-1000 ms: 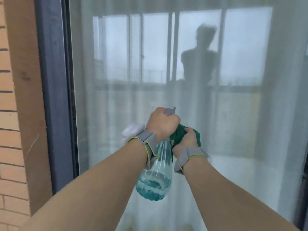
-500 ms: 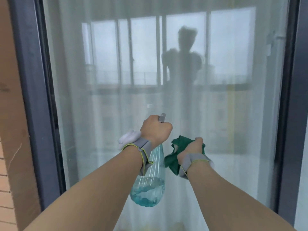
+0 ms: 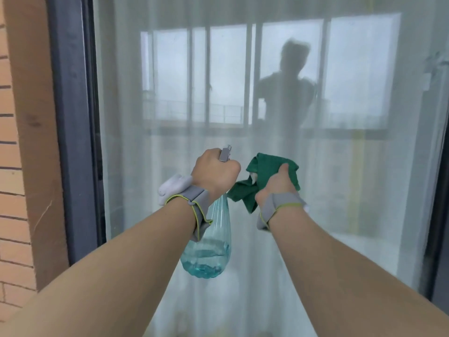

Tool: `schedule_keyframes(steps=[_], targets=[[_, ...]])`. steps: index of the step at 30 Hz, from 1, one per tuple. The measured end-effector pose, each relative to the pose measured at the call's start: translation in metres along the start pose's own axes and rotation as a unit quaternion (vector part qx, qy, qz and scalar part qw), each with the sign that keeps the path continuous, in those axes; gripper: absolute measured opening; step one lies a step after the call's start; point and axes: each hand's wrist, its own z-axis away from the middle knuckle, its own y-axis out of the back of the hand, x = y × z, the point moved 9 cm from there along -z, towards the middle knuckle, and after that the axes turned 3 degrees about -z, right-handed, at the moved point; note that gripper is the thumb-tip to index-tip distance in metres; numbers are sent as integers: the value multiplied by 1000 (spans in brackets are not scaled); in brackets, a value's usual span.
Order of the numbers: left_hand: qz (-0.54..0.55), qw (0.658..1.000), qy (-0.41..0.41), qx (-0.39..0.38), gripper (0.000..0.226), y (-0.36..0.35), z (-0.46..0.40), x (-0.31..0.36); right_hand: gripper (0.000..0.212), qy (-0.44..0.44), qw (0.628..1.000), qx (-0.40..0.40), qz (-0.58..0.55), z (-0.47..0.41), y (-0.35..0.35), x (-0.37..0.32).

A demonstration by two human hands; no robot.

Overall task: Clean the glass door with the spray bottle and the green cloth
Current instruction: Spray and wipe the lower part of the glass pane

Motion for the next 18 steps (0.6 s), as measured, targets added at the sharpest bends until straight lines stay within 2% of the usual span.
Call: schedule_keyframes(steps=[1,3,7,9,12,14,18], targets=[[1,1000,4,0,27,0,0,-5,61,-13,999,43,20,-7,12,14],[7,1000,8,-5,28,-1,1,-13,68,18,998,54,11,-7,23,22],[11,1000,4,-9,27,4,-2,-20,72,8,997,-54,-50,0,-4,8],[12,1000,-2,-7,25,8,-5,-18,70,-16,995,-86,-50,-5,-18,-2],[5,1000,-16,-21,20,11,-5,-12,55,-35,994,-69,-78,-8,-20,-22],[16,999,-24,-22,22,16,-7,-8,52,-17,994,-71,-82,-2,-21,-35],[35,999,-29,-20,25,23,-9,-2,54,-43,995,-86,-28,9,-17,-30]])
